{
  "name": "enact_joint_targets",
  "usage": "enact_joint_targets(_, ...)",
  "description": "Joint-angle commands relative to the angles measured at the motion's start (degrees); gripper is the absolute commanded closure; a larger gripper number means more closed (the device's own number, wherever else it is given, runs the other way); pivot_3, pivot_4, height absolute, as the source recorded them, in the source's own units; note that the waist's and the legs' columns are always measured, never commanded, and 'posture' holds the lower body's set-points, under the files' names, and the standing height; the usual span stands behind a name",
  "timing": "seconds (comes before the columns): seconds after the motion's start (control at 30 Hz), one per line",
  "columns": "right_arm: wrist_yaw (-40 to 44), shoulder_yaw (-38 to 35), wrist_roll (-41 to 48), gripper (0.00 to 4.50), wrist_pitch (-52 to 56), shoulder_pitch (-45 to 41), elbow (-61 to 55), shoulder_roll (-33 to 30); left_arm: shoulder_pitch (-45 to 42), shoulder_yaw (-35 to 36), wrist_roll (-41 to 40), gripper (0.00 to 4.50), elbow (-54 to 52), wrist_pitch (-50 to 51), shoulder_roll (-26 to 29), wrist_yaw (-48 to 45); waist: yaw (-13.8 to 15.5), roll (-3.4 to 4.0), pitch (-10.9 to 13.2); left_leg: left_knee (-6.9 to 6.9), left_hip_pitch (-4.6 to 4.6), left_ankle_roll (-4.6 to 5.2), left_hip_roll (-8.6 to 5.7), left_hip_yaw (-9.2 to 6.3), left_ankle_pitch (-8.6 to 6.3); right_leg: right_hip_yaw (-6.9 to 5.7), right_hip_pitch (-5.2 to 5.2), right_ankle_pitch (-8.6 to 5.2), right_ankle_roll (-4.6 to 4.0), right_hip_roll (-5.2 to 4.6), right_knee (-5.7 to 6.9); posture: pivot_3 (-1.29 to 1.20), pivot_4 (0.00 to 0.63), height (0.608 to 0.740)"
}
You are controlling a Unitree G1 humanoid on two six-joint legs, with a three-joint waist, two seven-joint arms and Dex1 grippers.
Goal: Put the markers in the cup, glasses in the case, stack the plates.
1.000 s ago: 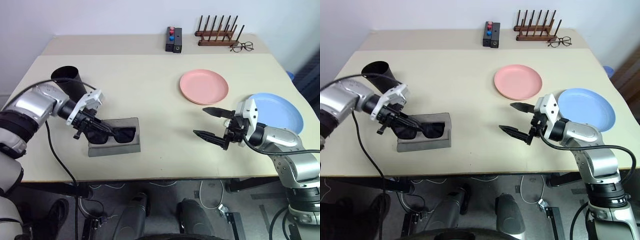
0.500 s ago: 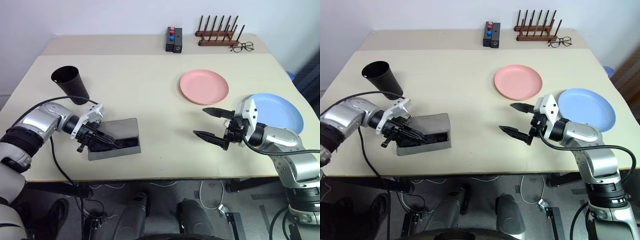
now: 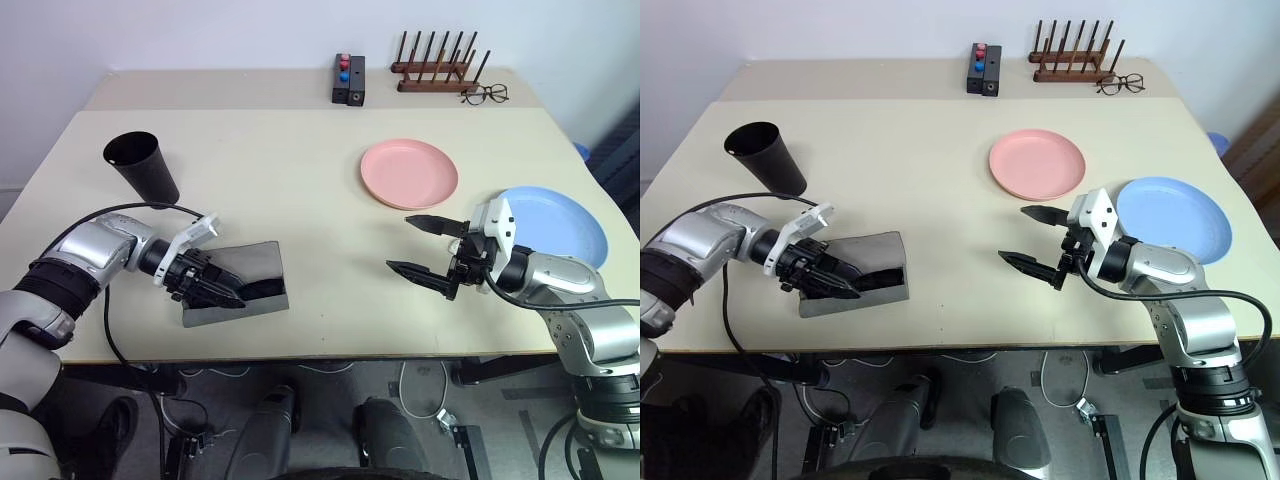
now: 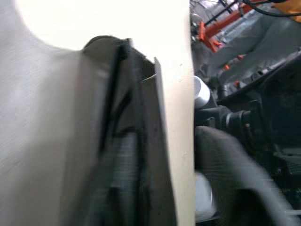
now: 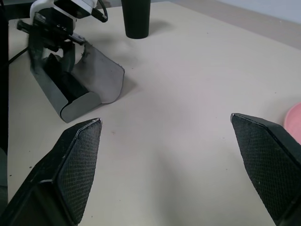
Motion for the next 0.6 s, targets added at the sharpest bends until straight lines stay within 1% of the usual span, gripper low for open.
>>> enact_joint_targets(0.03,-0.13,-0.75,0.04,0.00,-0.64,-1.17,-0.89,-0.17,-0.03,2.16,-0.47,0.47,-1.72,0.60,1.66,-0.24,-0.01,0.00,0.00,0.00,0.00,0.00,0.00,0.00,0.00,0.00,0.00,0.00,0.00,0.00,0.00,0.00,0.150,0.740)
enact_joint_targets(0.07,-0.16,-0.68,-0.04,0.00,-0.68,-1.27,-0.81,-0.08,-0.11,2.11,-0.54,0.05,-2.12,0.76,2.02,-0.24,-0.01,0.00,0.00,0.00,0.00,0.00,0.00,0.00,0.00,0.00,-0.01,0.00,-0.01,0.00,0.00,0.00,0.150,0.740)
enact_joint_targets(0.23,-0.26,-0.59,-0.12,0.00,-0.75,-1.49,-0.66,0.28,-0.22,1.83,-0.24,0.05,-5.48,1.83,4.46,-0.24,0.01,0.00,0.00,0.00,-0.01,0.00,0.00,0.00,0.00,0.00,-0.01,-0.01,-0.02,-0.01,0.00,0.00,0.150,0.740)
enact_joint_targets(0.33,-0.31,-0.51,-0.11,0.00,-0.70,-1.56,-0.59,0.39,-0.65,0.90,-1.00,0.05,-8.33,4.35,6.12,-0.24,0.02,0.00,0.00,-0.01,0.00,0.00,0.00,0.00,0.00,0.00,-0.01,-0.01,-0.03,-0.02,-0.01,0.00,0.150,0.740)
enact_joint_targets(0.5,-0.45,-0.39,-0.18,0.00,-0.70,-2.01,-0.31,0.58,-0.76,3.75,0.11,0.05,-8.31,1.60,5.62,-0.24,0.14,0.00,0.00,-0.02,0.00,0.00,0.00,0.00,0.00,0.00,-0.01,-0.05,-0.10,-0.02,-0.01,0.00,0.150,0.740)
enact_joint_targets(0.6,-0.49,-0.22,-0.27,0.00,-0.80,-2.21,-0.15,0.67,-1.98,5.53,0.99,0.05,-6.31,0.70,5.03,-0.24,0.15,0.00,0.00,-0.01,0.00,0.00,0.00,0.00,0.00,0.00,-0.02,-0.05,-0.10,-0.02,-0.01,0.00,0.150,0.740)
